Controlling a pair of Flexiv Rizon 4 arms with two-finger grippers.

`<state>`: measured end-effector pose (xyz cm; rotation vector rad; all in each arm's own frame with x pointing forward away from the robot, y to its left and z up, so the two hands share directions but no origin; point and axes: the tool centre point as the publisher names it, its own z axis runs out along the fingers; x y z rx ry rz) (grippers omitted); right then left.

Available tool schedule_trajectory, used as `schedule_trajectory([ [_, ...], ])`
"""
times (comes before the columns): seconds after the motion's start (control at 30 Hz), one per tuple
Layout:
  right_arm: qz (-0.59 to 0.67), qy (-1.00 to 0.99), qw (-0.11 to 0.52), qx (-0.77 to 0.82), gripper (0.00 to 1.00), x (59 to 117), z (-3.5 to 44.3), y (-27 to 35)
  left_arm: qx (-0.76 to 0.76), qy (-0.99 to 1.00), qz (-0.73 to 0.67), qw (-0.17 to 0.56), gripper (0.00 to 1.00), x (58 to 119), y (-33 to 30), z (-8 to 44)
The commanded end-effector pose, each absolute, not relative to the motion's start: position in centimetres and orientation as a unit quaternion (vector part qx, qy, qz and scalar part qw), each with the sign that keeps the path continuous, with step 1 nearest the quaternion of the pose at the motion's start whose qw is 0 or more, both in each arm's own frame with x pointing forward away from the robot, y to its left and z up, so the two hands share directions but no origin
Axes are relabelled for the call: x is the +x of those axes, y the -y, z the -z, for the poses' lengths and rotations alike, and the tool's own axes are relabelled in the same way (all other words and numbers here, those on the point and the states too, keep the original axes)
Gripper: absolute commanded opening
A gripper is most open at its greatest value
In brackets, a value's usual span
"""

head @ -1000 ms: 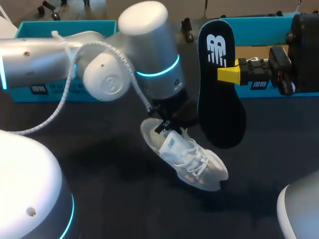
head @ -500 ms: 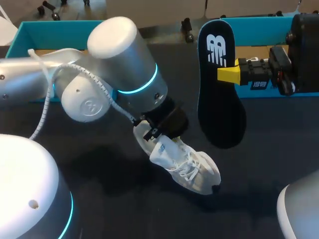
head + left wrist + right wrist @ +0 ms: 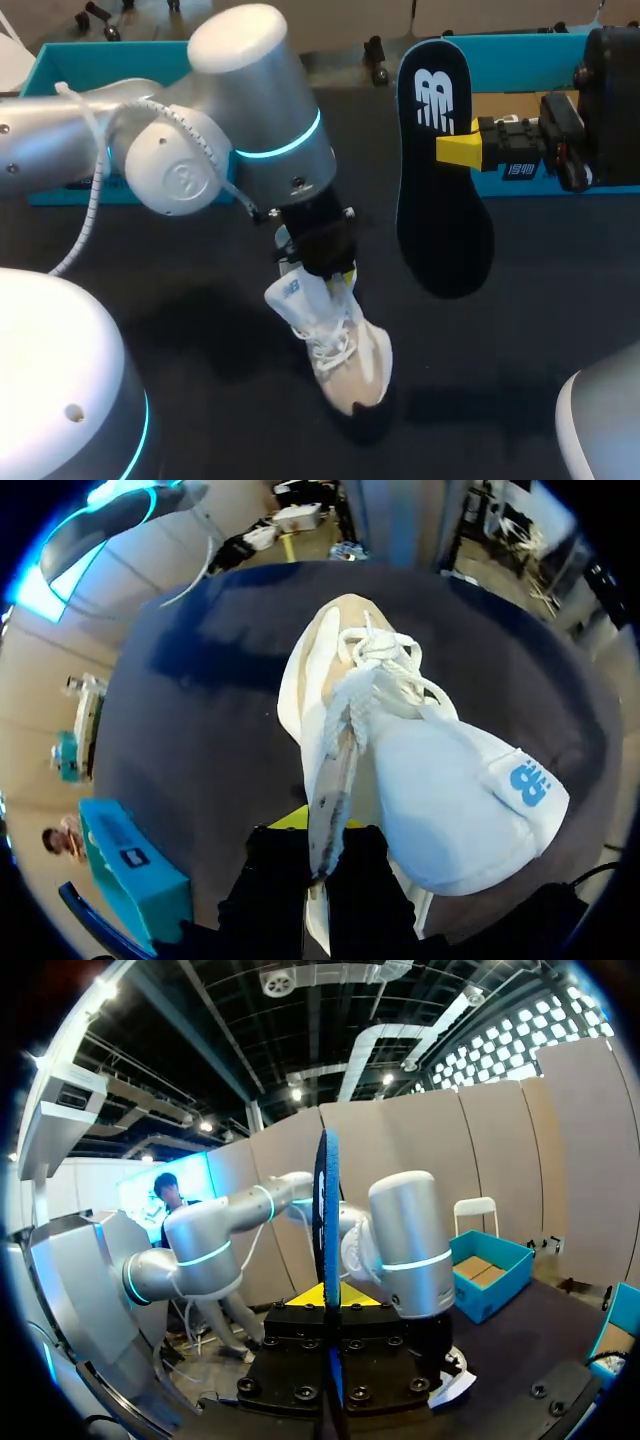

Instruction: Take the shoe out of the shoebox, open the shoe tongue, remove and reinsert the insole, then place the shoe into the shoebox

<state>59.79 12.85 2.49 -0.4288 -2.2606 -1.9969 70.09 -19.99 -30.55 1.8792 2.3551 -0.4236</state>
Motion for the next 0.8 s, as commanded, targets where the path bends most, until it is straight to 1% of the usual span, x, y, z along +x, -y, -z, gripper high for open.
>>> schedule_trajectory([
  [0.03, 0.653, 0.743, 0.050, -0.139, 0.00, 60.2, -2.6, -13.2, 0.716, -0.687, 0.096, 0.075, 0.00, 68.8, 19.5, 30.5],
  [0.2, 0.653, 0.743, 0.050, -0.139, 0.00, 60.2, -2.6, -13.2, 0.731, -0.674, 0.084, 0.068, 0.00, 68.0, 19.3, 31.3],
  [0.33, 0.653, 0.743, 0.050, -0.139, 0.00, 60.2, -2.6, -13.2, 0.736, -0.671, 0.079, 0.045, 0.00, 67.4, 19.4, 31.8],
  [0.53, 0.653, 0.743, 0.050, -0.139, 0.00, 60.2, -2.6, -13.2, 0.742, -0.665, 0.078, 0.029, 0.00, 66.5, 19.9, 32.0],
  [0.8, 0.653, 0.743, 0.050, -0.139, 0.00, 60.2, -2.6, -13.2, 0.744, -0.664, 0.072, 0.017, 0.00, 66.1, 20.4, 33.0],
])
